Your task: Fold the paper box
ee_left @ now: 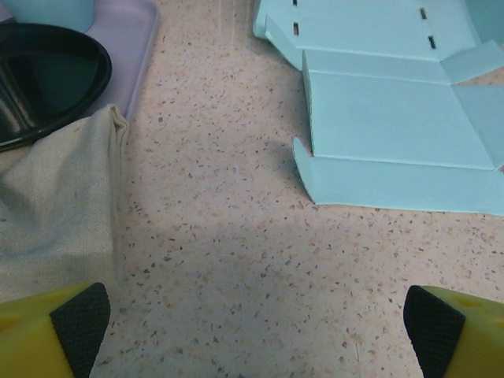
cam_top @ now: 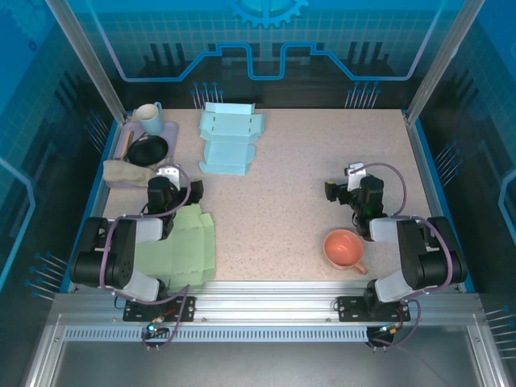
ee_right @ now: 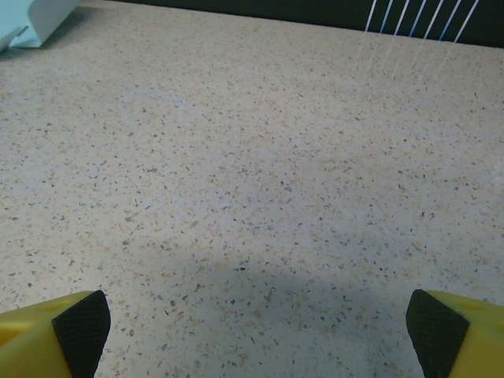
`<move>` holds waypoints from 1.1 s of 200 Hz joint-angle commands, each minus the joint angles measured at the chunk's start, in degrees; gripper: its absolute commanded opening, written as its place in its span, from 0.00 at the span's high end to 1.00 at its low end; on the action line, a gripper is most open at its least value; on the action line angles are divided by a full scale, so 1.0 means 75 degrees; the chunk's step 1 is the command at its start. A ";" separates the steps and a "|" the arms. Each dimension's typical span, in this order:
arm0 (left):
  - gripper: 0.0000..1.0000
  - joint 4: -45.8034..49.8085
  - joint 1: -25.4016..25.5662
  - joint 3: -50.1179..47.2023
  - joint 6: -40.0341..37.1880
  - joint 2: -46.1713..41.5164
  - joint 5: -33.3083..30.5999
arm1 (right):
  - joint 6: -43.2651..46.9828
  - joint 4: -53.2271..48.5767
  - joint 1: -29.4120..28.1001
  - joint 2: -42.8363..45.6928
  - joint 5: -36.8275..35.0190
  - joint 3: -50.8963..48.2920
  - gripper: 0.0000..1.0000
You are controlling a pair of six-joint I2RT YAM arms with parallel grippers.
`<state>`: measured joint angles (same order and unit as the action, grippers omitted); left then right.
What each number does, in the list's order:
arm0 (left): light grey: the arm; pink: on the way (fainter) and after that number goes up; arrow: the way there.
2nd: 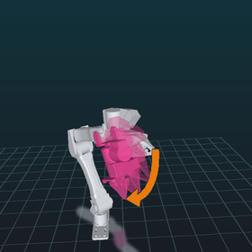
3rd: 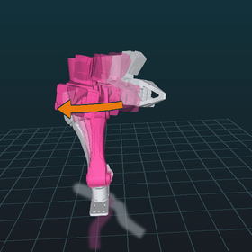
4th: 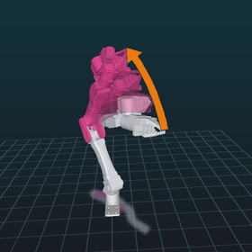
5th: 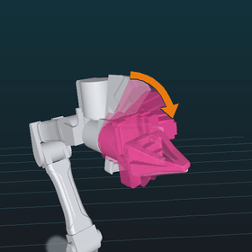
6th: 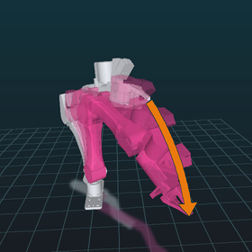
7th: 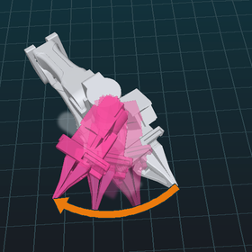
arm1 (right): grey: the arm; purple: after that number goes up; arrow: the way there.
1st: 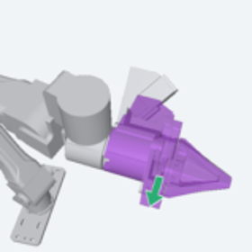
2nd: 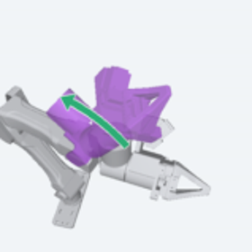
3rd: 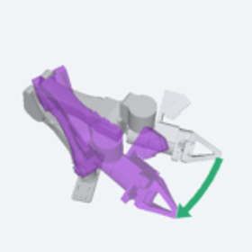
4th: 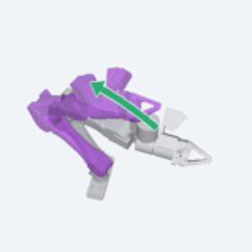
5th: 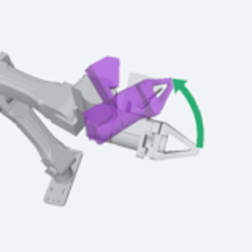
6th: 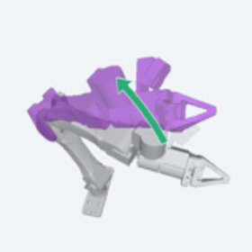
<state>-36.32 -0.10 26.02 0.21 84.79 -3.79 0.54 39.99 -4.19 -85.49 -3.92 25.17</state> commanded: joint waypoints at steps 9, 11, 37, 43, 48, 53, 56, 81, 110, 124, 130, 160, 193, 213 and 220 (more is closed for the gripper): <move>0.01 0.1582 0.0236 0.0665 0.0643 -0.1350 -0.1766 | 0.0050 -0.1421 -0.0335 0.0864 -0.1219 0.0662 0.00; 0.01 0.1631 0.0236 0.0673 0.0738 -0.1452 -0.1788 | 0.0058 -0.1454 -0.0368 0.0911 -0.1363 0.0678 0.00; 0.01 0.2036 0.0247 0.0692 0.1446 -0.2357 -0.1816 | -0.0308 -0.1869 -0.0720 0.1642 -0.2001 0.0774 0.00; 0.01 0.2071 0.0247 0.0701 0.1565 -0.2466 -0.1765 | -0.0480 -0.1931 -0.0701 0.1853 -0.1881 0.0758 0.00; 0.01 0.2167 0.0237 0.0737 0.1748 -0.2531 -0.1704 | -0.0541 -0.2035 -0.0729 0.2035 -0.1745 0.0774 0.00; 0.01 0.2276 0.0236 0.0822 0.1913 -0.2574 -0.1629 | -0.0620 -0.2193 -0.0740 0.2207 -0.1667 0.0820 0.00; 0.01 0.2337 0.0242 0.0878 0.2024 -0.2596 -0.1583 | -0.0670 -0.2286 -0.0760 0.2309 -0.1639 0.0863 0.00; 0.01 0.2781 0.0227 0.1758 0.2584 -0.2107 -0.0893 | -0.1202 -0.3199 -0.0917 0.2653 -0.1507 0.1628 0.00; 0.01 0.3755 0.0084 0.3703 0.3279 -0.0511 -0.0732 | -0.2479 -0.5183 -0.1142 0.1525 -0.1359 0.3622 0.00; 0.01 0.3920 0.0089 0.4633 0.3200 0.0403 0.0029 | -0.2626 -0.5595 -0.1409 0.0692 -0.1161 0.4465 0.00; 0.01 0.4013 0.0095 0.5047 0.3213 0.0823 0.0424 | -0.2616 -0.5670 -0.1554 0.0348 -0.1108 0.4748 0.01; 0.01 0.5092 0.0141 0.7147 0.3189 0.2790 0.1606 | -0.2574 -0.5867 -0.2018 -0.1212 -0.0625 0.5974 0.06; 0.04 0.6378 0.0275 0.8876 0.2902 0.4428 0.1445 | -0.2535 -0.5696 -0.2247 -0.2254 0.0143 0.6512 0.12; 0.06 0.6808 0.0403 0.9648 0.2844 0.5173 0.1544 | -0.2486 -0.5495 -0.2335 -0.2543 0.0383 0.6570 0.14; 0.07 0.6984 0.0437 0.9922 0.2784 0.5412 0.1444 | -0.2467 -0.5456 -0.2356 -0.2629 0.0448 0.6580 0.14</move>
<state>7.51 1.63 93.80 22.39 120.84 5.28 -17.80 -1.28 -20.91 -103.83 -4.64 71.88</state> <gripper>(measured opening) 0.940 0.867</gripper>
